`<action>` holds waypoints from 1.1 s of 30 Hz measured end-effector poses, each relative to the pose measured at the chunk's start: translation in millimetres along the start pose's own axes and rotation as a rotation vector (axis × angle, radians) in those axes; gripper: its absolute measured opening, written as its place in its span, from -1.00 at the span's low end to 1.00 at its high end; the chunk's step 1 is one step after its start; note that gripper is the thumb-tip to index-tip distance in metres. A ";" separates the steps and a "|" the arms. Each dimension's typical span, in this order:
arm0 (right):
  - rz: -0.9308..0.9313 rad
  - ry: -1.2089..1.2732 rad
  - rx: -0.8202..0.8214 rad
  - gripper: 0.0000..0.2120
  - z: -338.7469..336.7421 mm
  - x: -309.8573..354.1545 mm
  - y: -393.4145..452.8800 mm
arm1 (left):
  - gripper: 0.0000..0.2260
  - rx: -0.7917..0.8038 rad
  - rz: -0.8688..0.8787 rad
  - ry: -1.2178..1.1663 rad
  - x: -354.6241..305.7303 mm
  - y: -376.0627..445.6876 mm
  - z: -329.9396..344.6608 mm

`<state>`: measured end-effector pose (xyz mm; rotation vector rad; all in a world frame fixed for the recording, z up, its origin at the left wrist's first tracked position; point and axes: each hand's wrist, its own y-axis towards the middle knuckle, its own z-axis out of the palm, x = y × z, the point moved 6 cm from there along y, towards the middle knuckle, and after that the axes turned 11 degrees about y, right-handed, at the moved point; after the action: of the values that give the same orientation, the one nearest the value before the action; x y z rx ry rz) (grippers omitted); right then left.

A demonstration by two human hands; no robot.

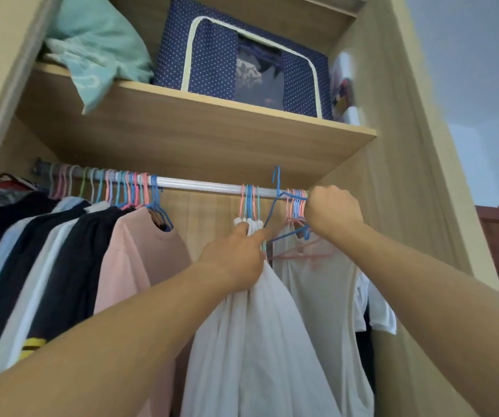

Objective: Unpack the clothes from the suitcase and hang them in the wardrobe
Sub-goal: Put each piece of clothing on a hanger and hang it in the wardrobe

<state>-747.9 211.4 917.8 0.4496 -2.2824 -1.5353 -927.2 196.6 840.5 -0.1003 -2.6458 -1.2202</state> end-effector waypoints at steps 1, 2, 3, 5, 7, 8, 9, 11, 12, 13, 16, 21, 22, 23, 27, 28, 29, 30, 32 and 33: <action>0.006 0.013 -0.031 -0.78 -5.8 2.4 -5.3 | -0.50 -0.004 -0.006 -0.014 0.5 -0.7 1.5; 0.022 0.024 -0.055 -0.79 -12.5 3.3 -12.0 | -0.49 -0.011 -0.010 -0.029 0.9 -1.6 3.5; 0.037 0.031 -0.067 -0.80 -18.2 2.7 -18.8 | -0.48 -0.026 -0.015 -0.041 1.0 -2.8 5.8; 0.061 0.048 -0.089 -0.83 -26.2 -2.9 -33.7 | -0.45 -0.050 -0.040 -0.057 0.4 -7.3 9.6; 0.083 0.083 -0.118 -0.88 -30.4 -12.7 -54.8 | -0.41 -0.095 -0.078 -0.029 -5.5 -16.6 9.9; 0.100 0.099 -0.137 -0.88 -31.4 -19.0 -67.0 | -0.40 -0.148 -0.094 0.025 -11.6 -23.9 7.3; 0.113 0.106 -0.155 -0.86 -31.9 -25.8 -79.8 | -0.39 -0.222 -0.097 0.072 -19.1 -31.5 3.5; 0.132 0.099 -0.167 -0.80 -34.1 -43.5 -107.4 | -0.35 -0.394 -0.054 0.071 -40.8 -50.3 -4.1; 0.138 0.118 -0.192 -0.78 -38.8 -54.9 -121.8 | -0.34 -0.453 -0.012 0.016 -54.2 -59.9 -5.3; 0.138 0.152 -0.220 -0.75 -46.1 -65.9 -135.6 | -0.36 -0.492 0.026 -0.061 -67.8 -69.2 -4.3; 0.227 0.331 -0.268 -0.76 -77.6 -100.2 -188.2 | -0.47 -0.456 0.053 -0.494 -108.5 -103.1 5.5; 0.556 0.711 -0.342 -0.77 -122.0 -161.6 -337.9 | -0.87 0.124 -0.234 -1.528 -196.7 -166.5 63.6; 0.603 0.713 -0.341 -0.76 -129.4 -173.9 -372.9 | -0.90 0.296 -0.298 -1.700 -221.2 -182.9 73.4; 0.664 0.719 -0.342 -0.76 -137.7 -186.2 -408.8 | -0.91 0.447 -0.342 -1.845 -246.5 -198.6 81.4; 0.852 0.670 -0.277 -0.78 -177.1 -225.3 -542.4 | -0.89 0.712 -0.509 -2.194 -327.3 -256.0 94.6; 0.906 0.656 -0.257 -0.78 -191.7 -236.1 -580.6 | -0.88 0.752 -0.534 -2.183 -352.4 -276.0 99.6; 0.974 0.642 -0.232 -0.79 -208.1 -246.9 -619.1 | -0.88 0.790 -0.552 -2.138 -379.9 -299.5 105.3; 1.030 0.635 -0.212 -0.79 -225.7 -259.0 -658.4 | -0.90 0.831 -0.551 -2.080 -407.7 -324.5 110.7; 1.151 0.627 -0.133 -0.81 -256.2 -278.2 -736.3 | -0.89 0.925 -0.511 -1.978 -461.5 -383.2 121.8; 1.215 0.621 -0.071 -0.84 -269.4 -285.7 -771.0 | -0.86 0.983 -0.489 -1.924 -489.6 -415.4 126.8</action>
<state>-321.4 -160.0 263.0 -0.4031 -1.4513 -0.6799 -538.1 37.7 338.9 -0.7869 -4.5222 1.2043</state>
